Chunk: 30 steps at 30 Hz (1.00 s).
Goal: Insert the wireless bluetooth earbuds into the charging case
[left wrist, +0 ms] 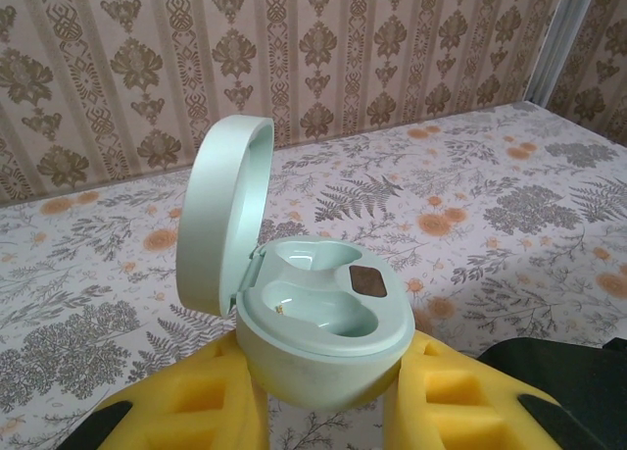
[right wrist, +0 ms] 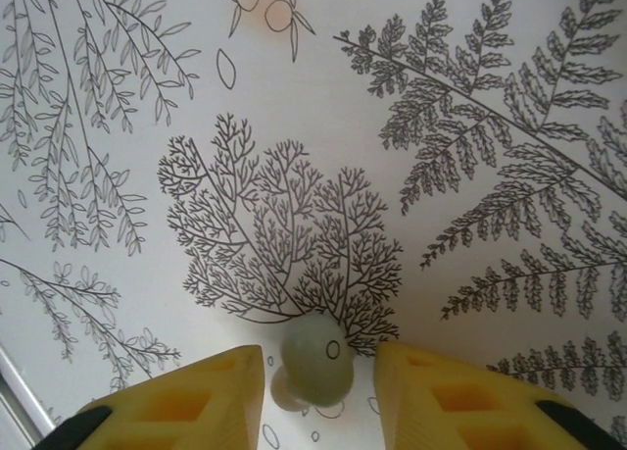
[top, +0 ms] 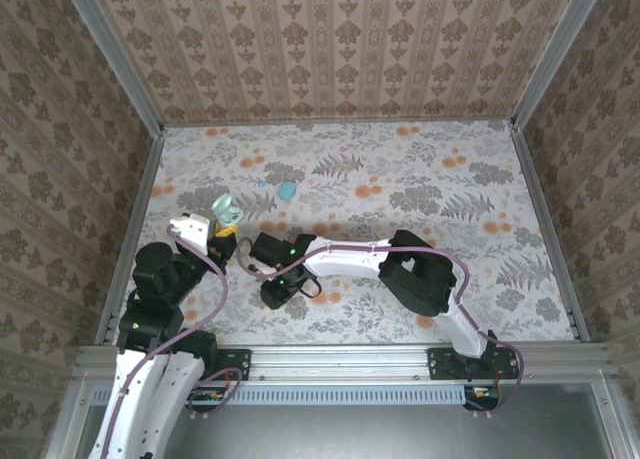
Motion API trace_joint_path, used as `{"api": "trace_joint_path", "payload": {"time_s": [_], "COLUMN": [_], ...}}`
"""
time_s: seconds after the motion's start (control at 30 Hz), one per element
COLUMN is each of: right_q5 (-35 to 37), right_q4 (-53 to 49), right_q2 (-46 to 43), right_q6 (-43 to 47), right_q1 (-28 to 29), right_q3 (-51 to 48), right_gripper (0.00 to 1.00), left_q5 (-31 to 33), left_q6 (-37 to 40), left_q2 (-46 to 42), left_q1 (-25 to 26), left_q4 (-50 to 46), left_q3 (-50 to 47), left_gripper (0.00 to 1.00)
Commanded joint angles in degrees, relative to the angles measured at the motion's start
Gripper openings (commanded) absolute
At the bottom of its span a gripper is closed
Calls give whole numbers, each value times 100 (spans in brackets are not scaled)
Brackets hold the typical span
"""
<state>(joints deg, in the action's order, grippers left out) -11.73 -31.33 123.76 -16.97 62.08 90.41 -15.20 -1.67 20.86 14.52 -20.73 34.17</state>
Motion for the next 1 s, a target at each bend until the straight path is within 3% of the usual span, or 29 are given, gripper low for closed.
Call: {"api": "trace_joint_path", "payload": {"time_s": [0.0, 0.27, 0.43, 0.77, 0.97], "right_q5": [302, 427, 277, 102, 179], "right_q4": [-29, 802, 959, 911, 640], "right_q2": [-340, -1435, -1833, -1497, -975], "right_q6": [-385, -1178, -941, -1151, -700], "right_q1": [-199, -801, -1049, -353, -153], "right_q3": [-454, -1668, -1981, -1632, -1120], "right_gripper": [32, 27, 27, 35, 37], "left_q5": [-322, -651, -829, -554, -598], "left_q6": [-42, -233, -246, -216, -158], "left_q2": [-76, 75, 267, 101, 102], "left_q1": [10, 8, 14, 14, 15], "left_q4": [282, 672, 786, 557, 391], "left_q3": [83, -86, -61, -31, 27], "left_gripper": [10, 8, 8, 8, 8]}}
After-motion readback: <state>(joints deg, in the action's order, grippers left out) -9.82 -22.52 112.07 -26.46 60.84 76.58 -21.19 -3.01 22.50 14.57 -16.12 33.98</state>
